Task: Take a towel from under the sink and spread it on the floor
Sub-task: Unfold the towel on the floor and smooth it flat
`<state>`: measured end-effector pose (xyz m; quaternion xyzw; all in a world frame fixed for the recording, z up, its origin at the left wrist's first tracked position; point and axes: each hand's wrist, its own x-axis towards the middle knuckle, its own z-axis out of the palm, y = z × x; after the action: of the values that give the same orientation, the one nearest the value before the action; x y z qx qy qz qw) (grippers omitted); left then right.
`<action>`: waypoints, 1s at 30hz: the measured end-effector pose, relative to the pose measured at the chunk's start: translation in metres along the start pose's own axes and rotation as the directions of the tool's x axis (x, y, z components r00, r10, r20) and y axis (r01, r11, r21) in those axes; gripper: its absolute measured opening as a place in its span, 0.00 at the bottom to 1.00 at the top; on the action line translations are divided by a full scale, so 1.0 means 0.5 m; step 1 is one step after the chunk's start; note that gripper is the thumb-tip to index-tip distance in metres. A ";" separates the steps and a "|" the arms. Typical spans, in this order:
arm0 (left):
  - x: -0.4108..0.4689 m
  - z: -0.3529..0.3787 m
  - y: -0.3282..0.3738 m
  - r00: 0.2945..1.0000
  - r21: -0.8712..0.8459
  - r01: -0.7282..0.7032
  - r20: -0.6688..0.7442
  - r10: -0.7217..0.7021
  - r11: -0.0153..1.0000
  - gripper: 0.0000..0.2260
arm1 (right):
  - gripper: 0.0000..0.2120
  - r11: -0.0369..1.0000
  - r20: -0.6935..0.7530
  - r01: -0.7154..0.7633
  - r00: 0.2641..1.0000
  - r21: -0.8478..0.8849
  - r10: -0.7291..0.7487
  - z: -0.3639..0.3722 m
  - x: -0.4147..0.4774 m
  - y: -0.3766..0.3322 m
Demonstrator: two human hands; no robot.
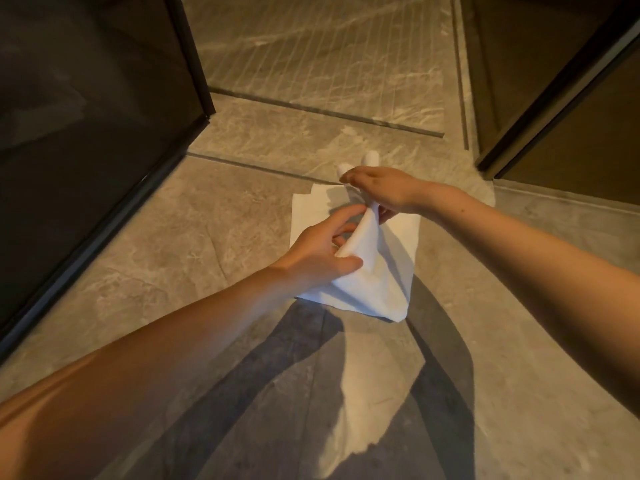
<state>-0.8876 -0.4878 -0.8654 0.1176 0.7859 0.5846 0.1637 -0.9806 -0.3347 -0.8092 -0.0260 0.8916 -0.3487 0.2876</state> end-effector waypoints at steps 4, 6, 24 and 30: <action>-0.006 -0.004 0.003 0.998 -0.131 0.018 0.070 -0.009 0.991 0.31 | 0.14 0.997 -0.106 0.072 0.992 0.024 -0.069 -0.028 -0.002 0.032; -0.006 -0.006 0.004 0.995 -0.180 0.025 0.096 -0.007 0.983 0.24 | 0.17 0.993 -0.112 0.115 0.987 -0.017 -0.116 -0.038 -0.008 0.048; 0.061 0.098 0.044 0.971 -0.445 0.220 0.185 -0.151 0.868 0.15 | 0.14 0.980 -0.239 0.138 0.966 0.145 -0.101 -0.105 -0.109 0.177; 0.101 0.181 0.057 0.957 -0.479 0.216 0.278 -0.086 0.851 0.15 | 0.18 0.968 -0.267 0.064 0.964 0.243 0.004 -0.152 -0.172 0.250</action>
<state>-0.8984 -0.3810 -0.8679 0.0796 0.5859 0.7356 0.3306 -0.9299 -0.1729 -0.8012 0.0436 0.8707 -0.4626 0.1611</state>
